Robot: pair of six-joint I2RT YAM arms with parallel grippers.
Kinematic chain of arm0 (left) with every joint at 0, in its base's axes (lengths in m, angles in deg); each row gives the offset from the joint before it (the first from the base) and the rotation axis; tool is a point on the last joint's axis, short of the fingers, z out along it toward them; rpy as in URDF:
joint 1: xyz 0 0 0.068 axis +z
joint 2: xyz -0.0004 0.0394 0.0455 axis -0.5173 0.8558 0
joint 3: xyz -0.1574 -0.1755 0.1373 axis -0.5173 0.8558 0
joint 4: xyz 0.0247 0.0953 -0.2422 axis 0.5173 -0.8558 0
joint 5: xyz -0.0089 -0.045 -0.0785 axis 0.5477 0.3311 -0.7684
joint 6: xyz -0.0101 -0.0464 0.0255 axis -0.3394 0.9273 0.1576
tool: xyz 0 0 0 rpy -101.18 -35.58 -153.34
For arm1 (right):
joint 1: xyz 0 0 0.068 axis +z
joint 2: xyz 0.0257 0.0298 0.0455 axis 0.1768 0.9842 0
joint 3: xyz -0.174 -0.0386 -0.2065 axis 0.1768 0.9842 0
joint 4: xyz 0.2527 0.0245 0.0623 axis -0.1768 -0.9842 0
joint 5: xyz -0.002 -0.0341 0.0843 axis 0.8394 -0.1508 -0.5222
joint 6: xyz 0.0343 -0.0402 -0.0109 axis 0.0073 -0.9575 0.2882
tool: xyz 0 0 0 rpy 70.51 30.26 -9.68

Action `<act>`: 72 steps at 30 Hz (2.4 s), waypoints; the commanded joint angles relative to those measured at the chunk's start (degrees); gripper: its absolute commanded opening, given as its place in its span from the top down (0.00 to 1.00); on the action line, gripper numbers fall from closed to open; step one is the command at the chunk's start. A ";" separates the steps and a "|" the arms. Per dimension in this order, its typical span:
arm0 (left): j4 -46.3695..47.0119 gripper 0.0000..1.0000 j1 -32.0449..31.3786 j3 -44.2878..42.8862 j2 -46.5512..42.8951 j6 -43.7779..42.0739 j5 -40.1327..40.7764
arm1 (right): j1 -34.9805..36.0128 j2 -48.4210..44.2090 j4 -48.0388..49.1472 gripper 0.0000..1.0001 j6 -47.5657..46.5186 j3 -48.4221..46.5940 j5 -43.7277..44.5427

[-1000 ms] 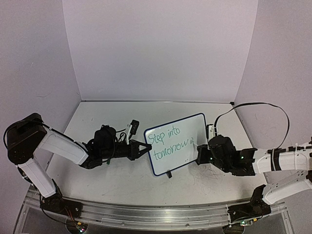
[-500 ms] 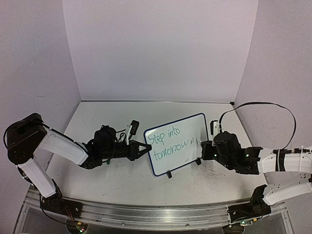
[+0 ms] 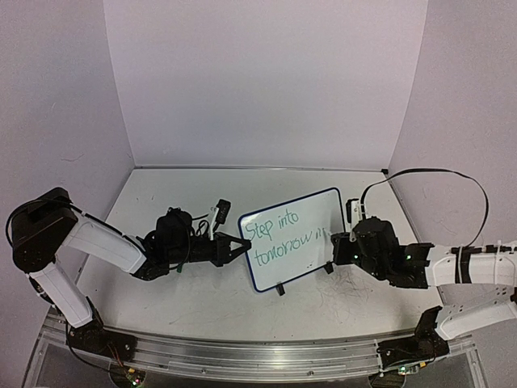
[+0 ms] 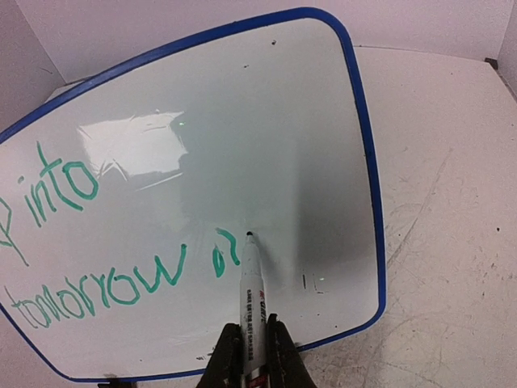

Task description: Write a sentence on the whiteboard

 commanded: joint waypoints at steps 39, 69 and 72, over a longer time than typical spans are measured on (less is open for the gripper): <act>-2.94 1.00 0.21 0.70 -1.21 -0.95 0.07 | -0.24 1.38 -3.73 1.00 3.57 0.16 0.19; -2.86 1.00 0.23 0.30 -0.79 -0.78 -0.22 | -0.23 1.62 2.35 1.00 0.03 -1.22 2.89; -2.88 1.00 0.23 0.33 -0.79 -0.78 -0.17 | -0.27 1.16 2.42 1.00 -0.63 -1.29 2.49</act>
